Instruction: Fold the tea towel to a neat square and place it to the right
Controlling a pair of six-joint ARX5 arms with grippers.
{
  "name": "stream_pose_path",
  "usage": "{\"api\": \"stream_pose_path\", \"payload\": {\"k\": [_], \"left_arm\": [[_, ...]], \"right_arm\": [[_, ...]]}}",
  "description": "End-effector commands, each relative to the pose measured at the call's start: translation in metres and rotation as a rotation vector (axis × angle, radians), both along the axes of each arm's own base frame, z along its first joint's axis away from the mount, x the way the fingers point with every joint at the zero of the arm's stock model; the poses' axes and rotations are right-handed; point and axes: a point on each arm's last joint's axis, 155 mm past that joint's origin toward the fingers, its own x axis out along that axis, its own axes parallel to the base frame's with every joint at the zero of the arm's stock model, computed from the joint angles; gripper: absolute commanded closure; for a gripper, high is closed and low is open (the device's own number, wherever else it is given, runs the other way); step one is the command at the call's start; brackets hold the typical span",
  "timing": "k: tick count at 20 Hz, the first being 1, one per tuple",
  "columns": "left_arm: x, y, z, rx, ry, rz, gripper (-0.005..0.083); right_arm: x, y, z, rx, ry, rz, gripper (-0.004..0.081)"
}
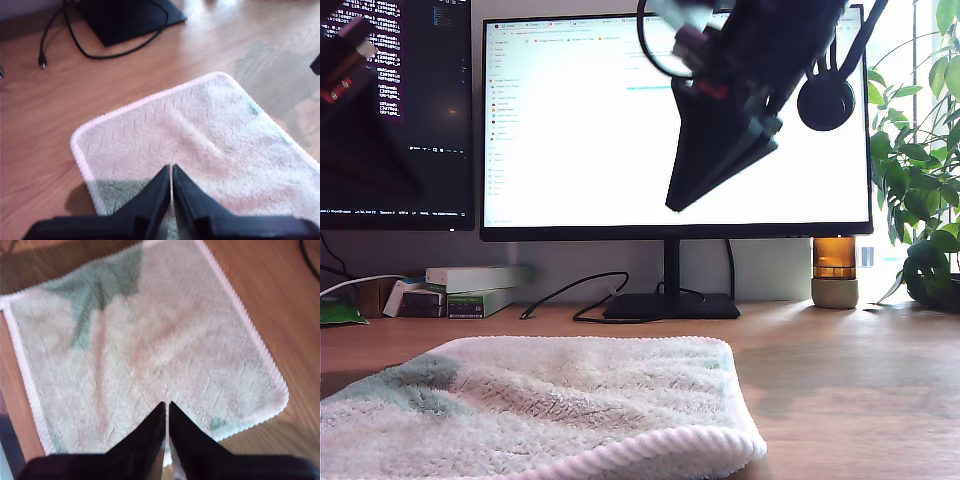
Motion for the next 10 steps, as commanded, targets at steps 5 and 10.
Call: {"api": "stream_pose_path", "payload": {"k": [5, 10], "left_arm": [[-0.019, 0.003, -0.003, -0.037, -0.018, -0.005, 0.0797], [-0.039, -0.012, -0.017, -0.058, 0.067, -0.051, 0.0797]], "right_arm": [[-0.036, 0.000, -0.020, 0.028, -0.001, 0.031, 0.0782], [-0.065, -0.015, -0.050, 0.025, 0.030, 0.045, 0.0782]]}}
